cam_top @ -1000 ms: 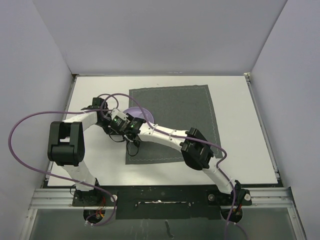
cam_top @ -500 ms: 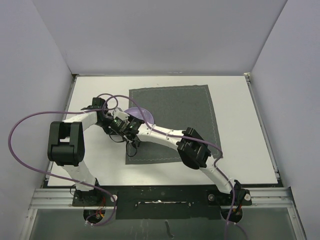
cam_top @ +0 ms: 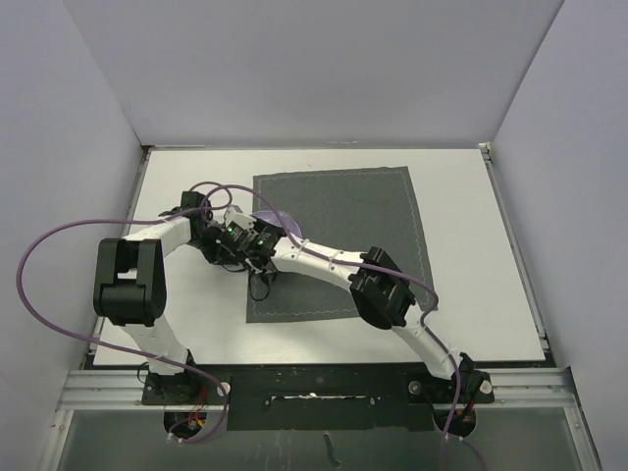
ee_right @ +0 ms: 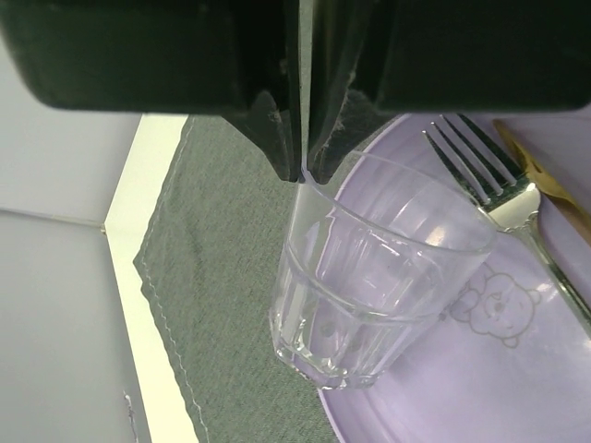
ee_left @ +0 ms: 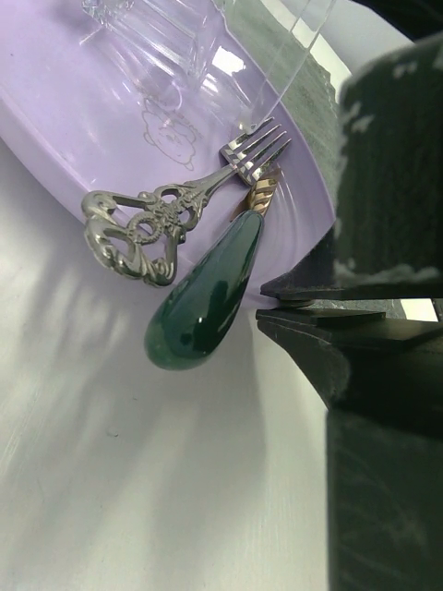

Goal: Set the dinner table for one person
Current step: Pick up the cup at the center of the board, then place the cup on the napkin.

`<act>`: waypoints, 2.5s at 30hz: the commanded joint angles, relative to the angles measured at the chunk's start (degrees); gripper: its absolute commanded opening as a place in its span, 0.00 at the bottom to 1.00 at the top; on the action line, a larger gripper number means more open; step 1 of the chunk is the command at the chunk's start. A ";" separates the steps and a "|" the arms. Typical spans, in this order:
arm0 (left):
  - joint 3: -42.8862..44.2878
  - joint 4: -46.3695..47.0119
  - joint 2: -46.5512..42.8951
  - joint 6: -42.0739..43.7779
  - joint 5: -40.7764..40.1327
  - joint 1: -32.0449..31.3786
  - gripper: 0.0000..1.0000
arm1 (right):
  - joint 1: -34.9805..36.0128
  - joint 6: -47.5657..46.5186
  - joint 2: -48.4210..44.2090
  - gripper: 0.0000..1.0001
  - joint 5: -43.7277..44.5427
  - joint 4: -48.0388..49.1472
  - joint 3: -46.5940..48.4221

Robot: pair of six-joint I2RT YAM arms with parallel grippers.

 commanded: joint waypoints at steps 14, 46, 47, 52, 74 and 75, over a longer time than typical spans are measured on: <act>0.48 1.71 -0.23 2.53 2.32 -0.36 0.00 | -8.97 1.00 -16.77 0.00 -10.71 -10.15 11.23; -0.05 3.37 -0.25 2.83 5.15 -0.80 0.00 | -54.55 17.28 -17.26 0.00 -58.39 -23.18 9.25; -0.05 3.32 -0.23 2.80 5.12 -0.80 0.00 | -54.67 17.34 -16.92 0.00 -58.75 -22.79 8.79; -0.13 3.28 -0.16 2.95 4.94 -0.88 0.00 | -55.44 17.49 -13.38 0.00 -59.91 -22.78 9.91; 1.13 1.34 -0.37 3.55 3.43 -0.88 0.00 | -55.94 16.65 -6.42 0.00 -58.30 -20.36 12.27; 1.24 1.12 -0.39 3.65 3.35 -0.88 0.00 | -55.96 16.58 -6.30 0.00 -58.25 -20.06 12.03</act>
